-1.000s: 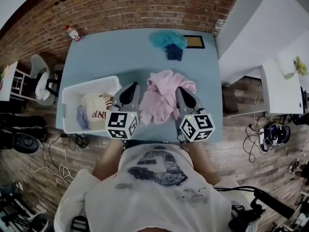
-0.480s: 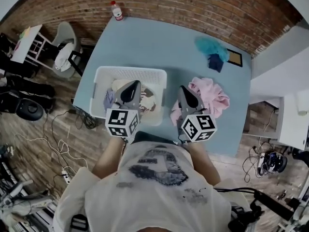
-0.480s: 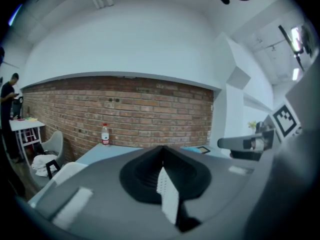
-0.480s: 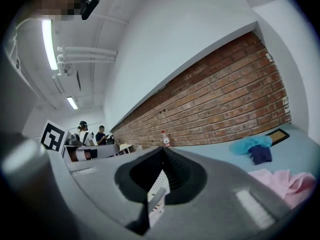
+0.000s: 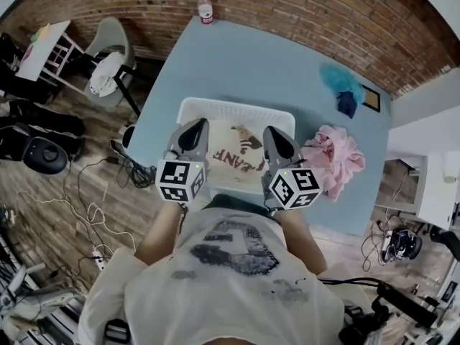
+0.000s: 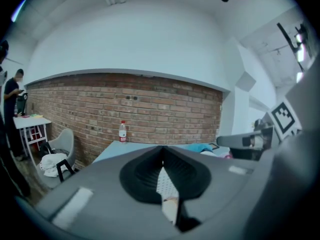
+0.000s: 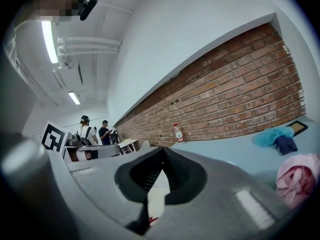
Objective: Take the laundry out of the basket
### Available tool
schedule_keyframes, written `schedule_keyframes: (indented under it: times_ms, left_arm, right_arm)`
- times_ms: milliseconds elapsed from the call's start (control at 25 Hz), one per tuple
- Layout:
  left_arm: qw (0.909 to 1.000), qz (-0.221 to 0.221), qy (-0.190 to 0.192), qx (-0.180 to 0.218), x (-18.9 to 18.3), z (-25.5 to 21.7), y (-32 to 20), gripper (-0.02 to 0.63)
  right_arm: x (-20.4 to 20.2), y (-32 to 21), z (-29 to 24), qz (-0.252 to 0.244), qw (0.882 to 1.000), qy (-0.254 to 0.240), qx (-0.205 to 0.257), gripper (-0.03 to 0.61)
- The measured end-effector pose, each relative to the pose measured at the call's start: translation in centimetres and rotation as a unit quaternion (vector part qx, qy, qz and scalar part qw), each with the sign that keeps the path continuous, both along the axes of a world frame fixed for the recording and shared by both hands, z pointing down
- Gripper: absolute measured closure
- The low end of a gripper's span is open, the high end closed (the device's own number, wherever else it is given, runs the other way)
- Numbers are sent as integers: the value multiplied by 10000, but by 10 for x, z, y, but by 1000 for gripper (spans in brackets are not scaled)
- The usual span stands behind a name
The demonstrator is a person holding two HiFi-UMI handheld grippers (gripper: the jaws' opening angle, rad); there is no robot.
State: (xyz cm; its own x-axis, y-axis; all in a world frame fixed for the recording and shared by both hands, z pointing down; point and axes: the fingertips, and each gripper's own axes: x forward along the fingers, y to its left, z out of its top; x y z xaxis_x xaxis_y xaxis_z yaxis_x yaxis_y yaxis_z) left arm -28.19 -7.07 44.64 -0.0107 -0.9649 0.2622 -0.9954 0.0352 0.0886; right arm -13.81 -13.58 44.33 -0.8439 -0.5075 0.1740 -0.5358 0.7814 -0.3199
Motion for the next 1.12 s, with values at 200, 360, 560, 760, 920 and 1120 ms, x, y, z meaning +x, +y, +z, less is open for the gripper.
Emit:
schedule_keyframes:
  times_ms: [200, 360, 560, 760, 920, 1120]
  left_arm:
    - [9999, 109, 46, 6, -39, 8, 13, 621]
    - [9998, 179, 84, 15, -58, 13, 17, 621]
    - [9998, 211, 53, 44, -70, 18, 11, 621]
    - [9998, 146, 77, -60, -83, 29, 7, 621]
    - [9998, 105, 107, -119, -90, 33, 6, 621]
    - [9997, 116, 147, -148, -91, 38, 5, 621]
  right_arm:
    - [-44, 18, 6, -78, 9998, 152, 30, 581]
    - [-72, 25, 12, -509, 9978, 405, 116, 580]
    - [-94, 23, 22, -1023, 9922, 692, 193, 580]
    - [-104, 21, 43, -1150, 9883, 1002, 50, 580]
    - [-113, 29, 61, -1563, 9785, 1346, 14, 578]
    - [-124, 44, 86, -2355, 9552, 1794, -24, 400]
